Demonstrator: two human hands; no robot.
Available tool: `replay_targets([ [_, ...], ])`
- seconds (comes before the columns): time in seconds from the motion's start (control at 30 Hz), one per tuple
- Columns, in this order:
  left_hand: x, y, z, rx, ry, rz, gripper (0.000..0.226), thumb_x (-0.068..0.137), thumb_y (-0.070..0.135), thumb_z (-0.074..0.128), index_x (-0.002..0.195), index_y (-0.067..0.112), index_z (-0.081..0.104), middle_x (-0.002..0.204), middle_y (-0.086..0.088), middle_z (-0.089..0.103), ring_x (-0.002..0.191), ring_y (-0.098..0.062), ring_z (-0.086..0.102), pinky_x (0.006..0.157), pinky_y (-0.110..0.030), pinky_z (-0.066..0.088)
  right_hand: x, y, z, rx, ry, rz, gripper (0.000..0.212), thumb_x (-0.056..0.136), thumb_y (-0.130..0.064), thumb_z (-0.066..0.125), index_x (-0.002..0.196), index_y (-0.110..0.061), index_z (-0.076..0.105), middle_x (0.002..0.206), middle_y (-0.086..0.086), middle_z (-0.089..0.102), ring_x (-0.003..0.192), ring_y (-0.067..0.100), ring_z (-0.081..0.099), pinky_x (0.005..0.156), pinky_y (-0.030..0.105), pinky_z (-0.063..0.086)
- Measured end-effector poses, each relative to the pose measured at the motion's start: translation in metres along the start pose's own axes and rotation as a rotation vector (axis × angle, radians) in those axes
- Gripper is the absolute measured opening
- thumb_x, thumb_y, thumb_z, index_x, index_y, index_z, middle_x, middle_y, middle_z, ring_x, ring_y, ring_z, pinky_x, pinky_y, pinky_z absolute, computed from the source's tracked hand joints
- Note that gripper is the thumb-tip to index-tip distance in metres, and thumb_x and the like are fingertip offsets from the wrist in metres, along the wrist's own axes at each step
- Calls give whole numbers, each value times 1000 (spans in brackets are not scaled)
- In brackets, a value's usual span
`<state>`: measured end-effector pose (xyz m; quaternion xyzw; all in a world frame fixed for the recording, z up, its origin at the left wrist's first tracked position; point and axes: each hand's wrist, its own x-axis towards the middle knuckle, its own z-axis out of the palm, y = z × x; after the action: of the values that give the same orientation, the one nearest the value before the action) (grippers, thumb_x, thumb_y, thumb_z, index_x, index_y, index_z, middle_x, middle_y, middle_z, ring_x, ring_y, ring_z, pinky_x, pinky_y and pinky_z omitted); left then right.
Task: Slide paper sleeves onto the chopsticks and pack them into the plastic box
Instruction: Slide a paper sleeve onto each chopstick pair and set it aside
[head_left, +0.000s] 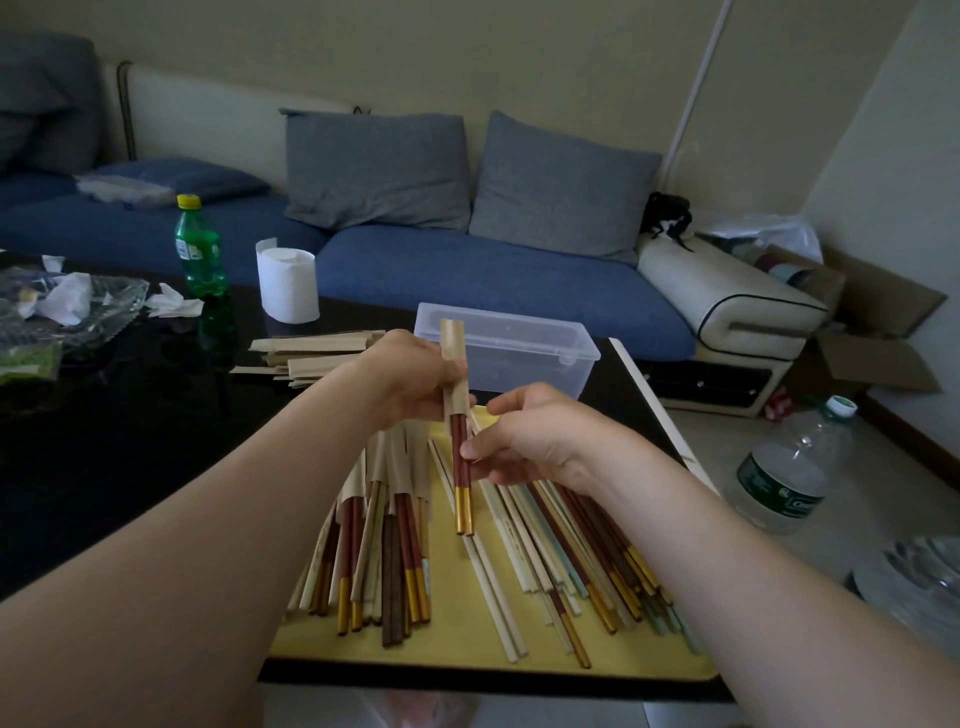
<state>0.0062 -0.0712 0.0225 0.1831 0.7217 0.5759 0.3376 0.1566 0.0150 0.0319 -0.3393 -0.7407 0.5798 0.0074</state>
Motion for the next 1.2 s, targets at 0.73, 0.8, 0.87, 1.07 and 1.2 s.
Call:
replay_targets([
  [0.73, 45, -43, -65, 1172, 507, 46, 47, 93, 9, 65, 138, 12, 51, 139, -15, 48, 135, -41, 42, 109, -54, 43, 37, -16, 64, -614, -58, -70, 28, 103, -26, 61, 90, -7, 78, 62, 2, 75, 45, 12, 67, 45, 19, 47],
  [0.8, 47, -43, -65, 1260, 511, 91, 42, 93, 8, 62, 134, 13, 55, 137, -14, 54, 136, -40, 43, 110, -54, 39, 46, -13, 65, -641, 68, -157, 33, 102, -29, 55, 90, -8, 77, 58, 1, 72, 41, 11, 64, 47, 19, 47],
  [0.87, 49, -43, -64, 1318, 531, 119, 36, 94, 7, 60, 130, 13, 59, 133, -14, 59, 132, -39, 47, 108, -51, 40, 54, -10, 66, -654, 166, -224, 35, 101, -37, 56, 92, -8, 75, 63, 2, 73, 50, 14, 69, 59, 25, 56],
  [1.07, 58, -46, -68, 1360, 544, 133, 28, 93, 11, 66, 120, 20, 66, 118, -10, 65, 120, -35, 57, 107, -54, 43, 68, -6, 65, -616, 255, -268, 34, 96, -39, 61, 77, -12, 68, 66, 5, 66, 67, 26, 70, 77, 41, 65],
  [1.2, 60, -47, -68, 1365, 586, 198, 24, 92, 11, 71, 114, 21, 69, 111, -9, 67, 117, -33, 56, 106, -54, 42, 68, -6, 61, -627, 251, -269, 36, 100, -35, 61, 76, -11, 72, 67, 6, 71, 68, 23, 73, 80, 39, 66],
])
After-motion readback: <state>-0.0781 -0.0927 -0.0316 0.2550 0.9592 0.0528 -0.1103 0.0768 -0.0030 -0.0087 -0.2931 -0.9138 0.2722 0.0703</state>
